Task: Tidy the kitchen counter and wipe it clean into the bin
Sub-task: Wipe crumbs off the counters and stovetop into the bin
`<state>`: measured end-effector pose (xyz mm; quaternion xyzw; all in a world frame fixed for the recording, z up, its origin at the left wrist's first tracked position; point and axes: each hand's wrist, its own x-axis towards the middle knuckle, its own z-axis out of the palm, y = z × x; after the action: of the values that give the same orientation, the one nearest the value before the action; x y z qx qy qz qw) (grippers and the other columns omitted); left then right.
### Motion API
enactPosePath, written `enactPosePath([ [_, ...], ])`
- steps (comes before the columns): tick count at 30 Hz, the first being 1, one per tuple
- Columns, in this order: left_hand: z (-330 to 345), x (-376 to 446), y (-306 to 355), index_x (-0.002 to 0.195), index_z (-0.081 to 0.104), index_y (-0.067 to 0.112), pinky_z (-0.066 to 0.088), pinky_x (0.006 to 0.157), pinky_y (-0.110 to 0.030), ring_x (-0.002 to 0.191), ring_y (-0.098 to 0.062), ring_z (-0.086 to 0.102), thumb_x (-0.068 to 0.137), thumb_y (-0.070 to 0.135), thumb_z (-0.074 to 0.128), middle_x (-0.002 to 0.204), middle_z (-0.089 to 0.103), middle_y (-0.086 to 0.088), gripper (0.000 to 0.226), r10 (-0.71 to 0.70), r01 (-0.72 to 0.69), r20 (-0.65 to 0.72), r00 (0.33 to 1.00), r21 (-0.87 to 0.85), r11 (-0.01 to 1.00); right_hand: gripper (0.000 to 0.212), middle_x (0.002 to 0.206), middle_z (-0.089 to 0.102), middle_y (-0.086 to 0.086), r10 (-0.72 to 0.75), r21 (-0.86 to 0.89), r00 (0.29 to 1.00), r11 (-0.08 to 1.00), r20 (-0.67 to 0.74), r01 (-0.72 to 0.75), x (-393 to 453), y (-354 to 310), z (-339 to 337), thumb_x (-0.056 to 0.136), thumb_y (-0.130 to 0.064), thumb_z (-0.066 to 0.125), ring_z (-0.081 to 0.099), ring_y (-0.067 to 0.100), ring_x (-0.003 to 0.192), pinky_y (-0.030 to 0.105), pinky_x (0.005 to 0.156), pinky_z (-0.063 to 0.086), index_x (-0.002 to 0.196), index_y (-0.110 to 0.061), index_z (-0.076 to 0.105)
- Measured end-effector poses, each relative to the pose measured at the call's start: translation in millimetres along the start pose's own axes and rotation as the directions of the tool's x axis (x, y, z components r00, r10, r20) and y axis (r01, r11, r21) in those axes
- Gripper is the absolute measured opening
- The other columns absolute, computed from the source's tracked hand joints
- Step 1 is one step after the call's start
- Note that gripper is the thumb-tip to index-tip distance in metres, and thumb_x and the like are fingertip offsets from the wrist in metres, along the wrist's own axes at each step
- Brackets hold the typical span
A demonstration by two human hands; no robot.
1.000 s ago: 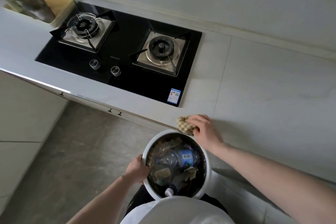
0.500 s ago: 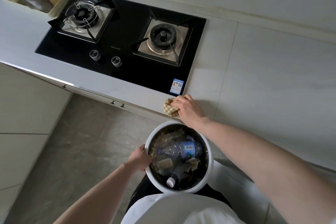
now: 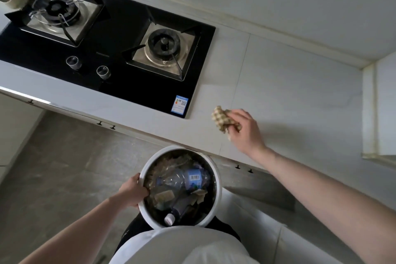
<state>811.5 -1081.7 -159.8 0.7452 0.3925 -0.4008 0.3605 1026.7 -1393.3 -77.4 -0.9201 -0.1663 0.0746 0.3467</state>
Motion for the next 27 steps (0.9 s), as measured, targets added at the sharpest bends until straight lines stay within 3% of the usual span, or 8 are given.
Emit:
enactPosePath([
  [3, 0, 1, 0, 0.115, 0.058, 0.020, 0.063, 0.058, -0.052, 0.079, -0.037, 0.072, 0.082, 0.001, 0.063, 0.097, 0.065, -0.015, 0.038, -0.017, 0.017, -0.004, 1.000, -0.006, 1.000, 0.043, 0.124, 0.066, 0.006, 0.007, -0.132, 0.981, 0.991, -0.193, -0.033, 57, 30, -28, 0.082, 0.000, 0.058, 0.058, 0.023, 0.112, 0.023, 0.100, 0.037, 0.122, -0.008, 0.070],
  [6, -1, -1, -1, 0.115, 0.057, 0.021, 0.064, 0.059, -0.050, 0.079, -0.037, 0.072, 0.082, 0.002, 0.064, 0.099, 0.065, -0.016, 0.039, -0.031, 0.031, 0.004, 0.999, -0.002, 1.000, 0.043, 0.137, 0.061, 0.009, 0.117, -0.231, 0.987, 0.963, -0.108, -0.139, 90, 65, -28, 0.088, -0.006, 0.057, 0.053, 0.022, 0.130, 0.026, 0.108, 0.030, 0.130, -0.010, 0.066],
  [9, -1, -5, 1, 0.116, 0.058, 0.020, 0.063, 0.054, -0.046, 0.075, -0.035, 0.072, 0.081, 0.003, 0.065, 0.097, 0.066, -0.015, 0.040, -0.040, 0.040, -0.002, 0.999, -0.004, 0.999, 0.048, 0.156, 0.045, 0.007, 0.274, -0.286, 0.960, 0.926, 0.057, -0.247, 97, 78, -1, 0.096, -0.030, 0.057, 0.038, 0.023, 0.145, 0.031, 0.120, 0.022, 0.141, -0.014, 0.058],
  [12, 0, -8, 4, 0.116, 0.057, 0.020, 0.062, 0.051, -0.042, 0.075, -0.033, 0.072, 0.083, 0.002, 0.065, 0.096, 0.065, -0.013, 0.038, -0.047, 0.047, -0.001, 0.999, -0.006, 0.999, 0.050, 0.151, 0.050, 0.001, 0.282, -0.296, 0.960, 0.916, -0.003, -0.270, 74, 65, 31, 0.092, -0.046, 0.058, 0.044, 0.025, 0.139, 0.041, 0.118, 0.029, 0.135, -0.021, 0.064],
  [16, 0, -13, 10, 0.113, 0.053, 0.022, 0.063, 0.054, -0.044, 0.075, -0.033, 0.072, 0.085, 0.001, 0.064, 0.094, 0.064, -0.010, 0.037, -0.056, 0.056, 0.007, 0.998, -0.001, 0.998, 0.031, 0.127, 0.064, -0.006, 0.154, -0.193, 0.988, 0.969, -0.005, -0.152, 13, 26, 62, 0.089, -0.031, 0.068, 0.052, 0.026, 0.119, 0.038, 0.105, 0.037, 0.119, -0.021, 0.073],
  [19, 3, -14, 10, 0.117, 0.054, 0.021, 0.063, 0.052, -0.042, 0.072, -0.031, 0.072, 0.087, 0.000, 0.063, 0.094, 0.063, -0.010, 0.038, -0.062, 0.062, 0.011, 0.998, -0.020, 0.998, 0.020, 0.112, 0.066, -0.009, 0.059, -0.088, 0.983, 0.995, 0.176, -0.044, -30, -5, 75, 0.089, -0.022, 0.070, 0.048, 0.021, 0.111, 0.034, 0.100, 0.040, 0.108, -0.020, 0.075],
  [23, 6, -16, 9, 0.120, 0.055, 0.021, 0.061, 0.049, -0.039, 0.070, -0.029, 0.071, 0.087, 0.000, 0.061, 0.095, 0.064, -0.011, 0.039, -0.066, 0.066, 0.004, 0.998, -0.018, 0.998, 0.024, 0.114, 0.067, -0.010, -0.052, 0.068, 0.887, 0.997, 0.458, 0.023, -45, -18, 64, 0.088, -0.016, 0.070, 0.052, 0.011, 0.111, 0.029, 0.102, 0.043, 0.111, -0.023, 0.075],
  [27, 6, -18, 11, 0.121, 0.054, 0.022, 0.064, 0.059, -0.046, 0.081, -0.032, 0.072, 0.088, -0.001, 0.060, 0.103, 0.064, -0.013, 0.041, -0.079, 0.079, 0.025, 0.997, -0.009, 0.997, 0.026, 0.116, 0.070, -0.005, -0.051, 0.051, 0.975, 0.998, 0.215, 0.041, -4, 2, 24, 0.087, -0.010, 0.069, 0.058, 0.013, 0.109, 0.028, 0.100, 0.043, 0.111, -0.019, 0.075],
])
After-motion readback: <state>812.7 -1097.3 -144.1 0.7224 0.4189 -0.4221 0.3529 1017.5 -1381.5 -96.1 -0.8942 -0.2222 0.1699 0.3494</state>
